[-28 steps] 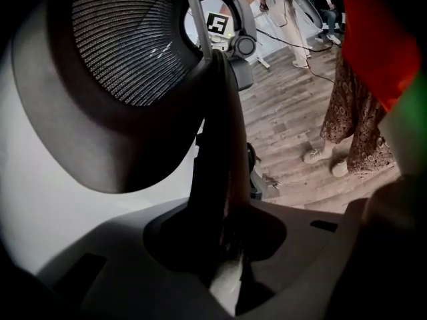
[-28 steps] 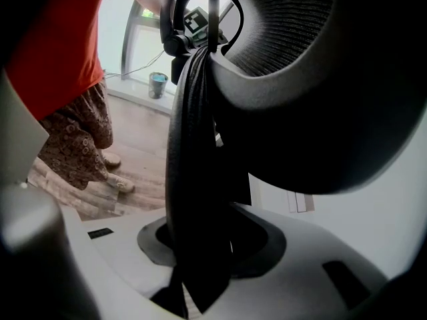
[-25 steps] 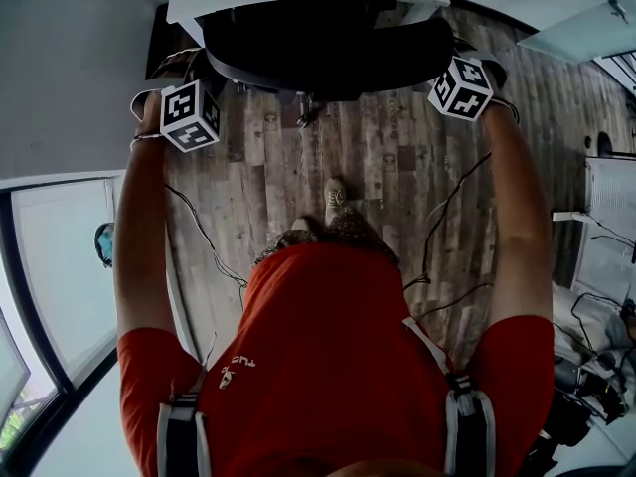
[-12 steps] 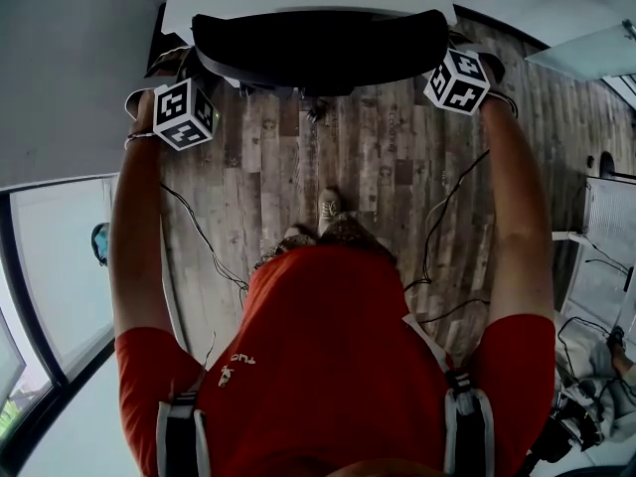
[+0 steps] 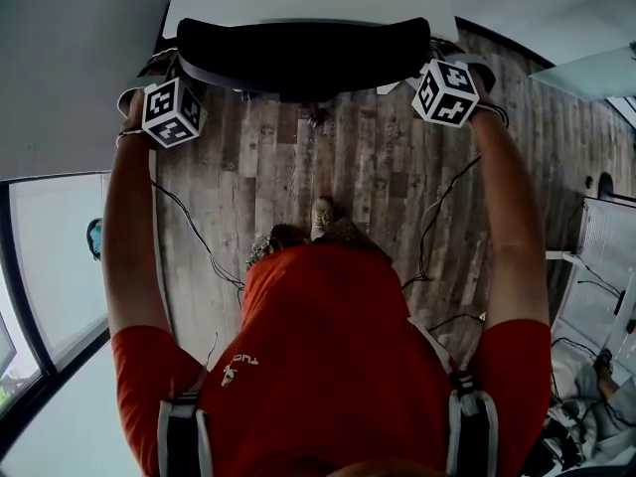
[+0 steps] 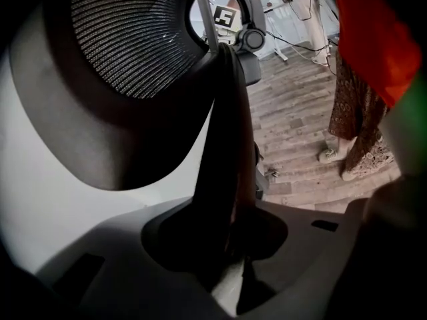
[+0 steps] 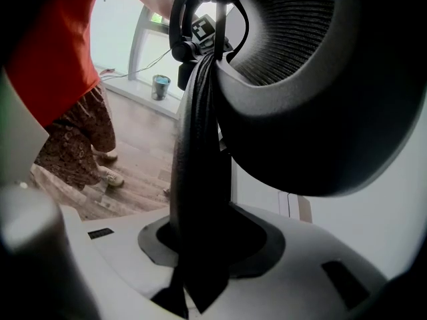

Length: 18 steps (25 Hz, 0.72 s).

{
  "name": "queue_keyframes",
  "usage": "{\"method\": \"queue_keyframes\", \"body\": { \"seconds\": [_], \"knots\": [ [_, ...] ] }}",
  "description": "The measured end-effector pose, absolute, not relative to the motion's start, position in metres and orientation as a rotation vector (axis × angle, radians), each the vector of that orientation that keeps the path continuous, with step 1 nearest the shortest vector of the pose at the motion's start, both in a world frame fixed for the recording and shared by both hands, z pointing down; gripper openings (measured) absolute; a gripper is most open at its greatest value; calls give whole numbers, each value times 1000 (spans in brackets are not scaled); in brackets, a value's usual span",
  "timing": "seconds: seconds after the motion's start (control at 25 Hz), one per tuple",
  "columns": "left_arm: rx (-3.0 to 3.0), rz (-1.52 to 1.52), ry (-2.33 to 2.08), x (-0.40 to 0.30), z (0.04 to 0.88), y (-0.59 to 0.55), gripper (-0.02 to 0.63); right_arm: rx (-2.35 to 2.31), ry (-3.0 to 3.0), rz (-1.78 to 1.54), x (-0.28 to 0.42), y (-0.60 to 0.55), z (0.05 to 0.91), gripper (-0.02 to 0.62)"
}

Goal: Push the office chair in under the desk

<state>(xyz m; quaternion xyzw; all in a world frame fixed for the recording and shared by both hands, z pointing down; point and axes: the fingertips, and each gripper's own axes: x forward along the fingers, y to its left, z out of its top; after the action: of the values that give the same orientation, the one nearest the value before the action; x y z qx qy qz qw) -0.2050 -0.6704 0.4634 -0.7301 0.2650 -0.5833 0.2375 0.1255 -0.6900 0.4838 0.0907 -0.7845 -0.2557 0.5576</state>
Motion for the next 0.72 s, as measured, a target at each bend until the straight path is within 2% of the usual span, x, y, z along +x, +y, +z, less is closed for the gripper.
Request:
{"method": "queue_keyframes", "body": {
  "seconds": [0.72],
  "knots": [
    [-1990,-1581,731,-225,463,-724,133,258,-1809,-537,110,-732,487,140]
  ]
}}
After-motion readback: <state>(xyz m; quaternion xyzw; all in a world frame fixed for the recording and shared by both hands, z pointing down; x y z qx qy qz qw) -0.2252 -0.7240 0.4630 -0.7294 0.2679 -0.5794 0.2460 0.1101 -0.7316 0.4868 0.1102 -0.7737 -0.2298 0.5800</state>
